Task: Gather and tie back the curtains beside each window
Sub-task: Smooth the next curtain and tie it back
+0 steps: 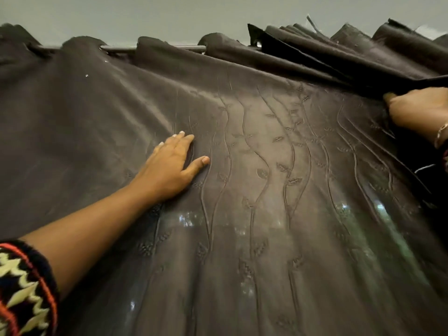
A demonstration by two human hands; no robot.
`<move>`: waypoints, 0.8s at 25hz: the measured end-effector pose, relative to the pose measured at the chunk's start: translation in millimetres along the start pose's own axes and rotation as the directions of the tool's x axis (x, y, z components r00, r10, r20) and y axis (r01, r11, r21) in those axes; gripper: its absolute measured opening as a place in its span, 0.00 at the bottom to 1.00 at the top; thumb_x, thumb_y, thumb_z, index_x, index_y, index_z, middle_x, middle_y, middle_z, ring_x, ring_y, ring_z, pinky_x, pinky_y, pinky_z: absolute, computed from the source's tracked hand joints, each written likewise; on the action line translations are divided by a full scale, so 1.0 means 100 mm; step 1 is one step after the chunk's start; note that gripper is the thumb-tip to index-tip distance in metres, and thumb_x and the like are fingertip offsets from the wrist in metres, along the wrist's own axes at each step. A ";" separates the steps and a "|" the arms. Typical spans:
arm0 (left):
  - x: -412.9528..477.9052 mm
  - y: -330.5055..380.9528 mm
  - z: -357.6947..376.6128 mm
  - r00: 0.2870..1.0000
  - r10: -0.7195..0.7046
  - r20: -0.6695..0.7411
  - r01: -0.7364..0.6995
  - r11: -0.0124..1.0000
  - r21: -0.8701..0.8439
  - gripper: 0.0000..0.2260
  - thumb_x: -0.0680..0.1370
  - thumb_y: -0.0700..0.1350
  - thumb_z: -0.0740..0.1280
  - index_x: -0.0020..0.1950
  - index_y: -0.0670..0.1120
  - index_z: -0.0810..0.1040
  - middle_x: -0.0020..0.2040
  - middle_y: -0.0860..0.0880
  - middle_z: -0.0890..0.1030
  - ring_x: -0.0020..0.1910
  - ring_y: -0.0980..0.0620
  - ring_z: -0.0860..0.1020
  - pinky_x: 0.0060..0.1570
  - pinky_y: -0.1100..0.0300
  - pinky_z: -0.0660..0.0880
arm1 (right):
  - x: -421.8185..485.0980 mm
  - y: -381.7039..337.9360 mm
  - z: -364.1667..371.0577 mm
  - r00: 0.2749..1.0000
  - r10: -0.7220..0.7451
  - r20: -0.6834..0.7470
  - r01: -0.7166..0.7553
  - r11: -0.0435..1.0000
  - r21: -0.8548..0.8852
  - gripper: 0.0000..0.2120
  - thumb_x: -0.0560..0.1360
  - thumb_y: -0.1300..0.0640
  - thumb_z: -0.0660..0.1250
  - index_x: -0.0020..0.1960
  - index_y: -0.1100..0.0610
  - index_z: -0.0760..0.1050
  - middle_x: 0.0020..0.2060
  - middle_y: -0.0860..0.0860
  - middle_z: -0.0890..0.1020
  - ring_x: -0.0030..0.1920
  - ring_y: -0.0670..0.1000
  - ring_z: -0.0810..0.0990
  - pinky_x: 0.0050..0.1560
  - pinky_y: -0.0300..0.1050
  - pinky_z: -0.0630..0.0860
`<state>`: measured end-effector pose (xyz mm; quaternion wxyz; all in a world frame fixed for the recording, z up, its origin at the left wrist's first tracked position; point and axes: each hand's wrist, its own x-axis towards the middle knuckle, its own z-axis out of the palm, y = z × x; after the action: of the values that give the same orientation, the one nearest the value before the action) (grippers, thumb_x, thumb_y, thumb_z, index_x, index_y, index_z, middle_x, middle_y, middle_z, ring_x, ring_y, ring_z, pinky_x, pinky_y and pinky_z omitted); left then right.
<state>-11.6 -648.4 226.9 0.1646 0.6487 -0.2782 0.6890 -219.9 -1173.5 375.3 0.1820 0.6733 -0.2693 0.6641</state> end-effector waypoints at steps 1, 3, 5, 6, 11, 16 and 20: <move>0.01 0.10 0.00 1.000 0.006 0.004 -0.006 1.000 0.003 0.29 0.78 0.57 0.56 0.75 0.45 0.56 0.76 0.45 0.55 0.75 0.50 0.53 0.74 0.54 0.49 | 0.21 0.41 0.36 0.998 -0.039 0.046 0.039 0.999 -0.002 0.19 0.75 0.58 0.62 0.65 0.60 0.67 0.54 0.65 0.76 0.53 0.66 0.76 0.52 0.53 0.74; -0.02 0.21 -0.03 1.000 -0.008 0.009 0.008 1.000 0.012 0.28 0.78 0.57 0.56 0.75 0.46 0.56 0.76 0.45 0.55 0.75 0.50 0.53 0.73 0.54 0.50 | 0.45 0.71 0.88 0.999 -0.003 0.040 0.002 1.000 0.019 0.21 0.73 0.58 0.65 0.64 0.60 0.67 0.52 0.66 0.76 0.52 0.67 0.76 0.52 0.54 0.74; -0.09 0.22 -0.08 0.999 -0.044 0.022 0.043 0.999 0.021 0.28 0.78 0.56 0.57 0.75 0.46 0.57 0.76 0.45 0.56 0.75 0.50 0.54 0.73 0.54 0.51 | 0.18 -0.16 0.87 0.994 0.078 -0.077 -0.072 0.994 0.085 0.23 0.70 0.57 0.67 0.64 0.60 0.67 0.51 0.67 0.76 0.50 0.68 0.76 0.51 0.55 0.75; -0.13 0.21 -0.11 0.997 -0.068 0.032 0.067 0.997 0.032 0.28 0.78 0.56 0.57 0.75 0.46 0.57 0.76 0.45 0.56 0.75 0.50 0.54 0.72 0.54 0.52 | 0.04 -0.55 0.78 0.996 0.029 -0.084 -0.017 0.989 0.148 0.25 0.69 0.57 0.68 0.63 0.60 0.67 0.50 0.67 0.76 0.49 0.68 0.76 0.51 0.56 0.75; -0.36 0.00 -0.28 0.987 -0.144 0.065 0.136 0.984 0.118 0.28 0.78 0.56 0.57 0.74 0.44 0.57 0.76 0.44 0.55 0.75 0.50 0.53 0.73 0.54 0.51 | -0.38 -1.59 0.18 0.987 0.020 0.156 -0.070 0.945 0.318 0.31 0.59 0.55 0.75 0.58 0.59 0.67 0.50 0.67 0.73 0.49 0.69 0.73 0.52 0.61 0.74; -0.54 -0.28 -0.59 0.988 -0.134 0.075 0.117 0.972 0.205 0.30 0.78 0.58 0.56 0.75 0.44 0.55 0.76 0.43 0.55 0.76 0.48 0.52 0.73 0.52 0.50 | -1.23 -2.39 -0.65 0.976 -0.048 -0.214 0.112 0.948 0.299 0.19 0.62 0.56 0.73 0.50 0.58 0.71 0.49 0.62 0.69 0.49 0.66 0.70 0.47 0.57 0.75; -0.71 -0.60 -0.94 0.988 -0.111 0.109 0.077 0.957 0.280 0.31 0.78 0.58 0.57 0.75 0.43 0.54 0.76 0.42 0.54 0.76 0.48 0.52 0.73 0.53 0.49 | -1.69 -3.06 -1.24 0.937 -0.069 -0.342 0.214 0.889 0.405 0.13 0.73 0.60 0.64 0.56 0.62 0.75 0.57 0.64 0.73 0.55 0.68 0.71 0.54 0.61 0.70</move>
<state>-44.4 -535.2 167.0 0.0879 0.7193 -0.1585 0.6707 -128.8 -836.7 248.7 0.1164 0.5987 -0.0305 0.7919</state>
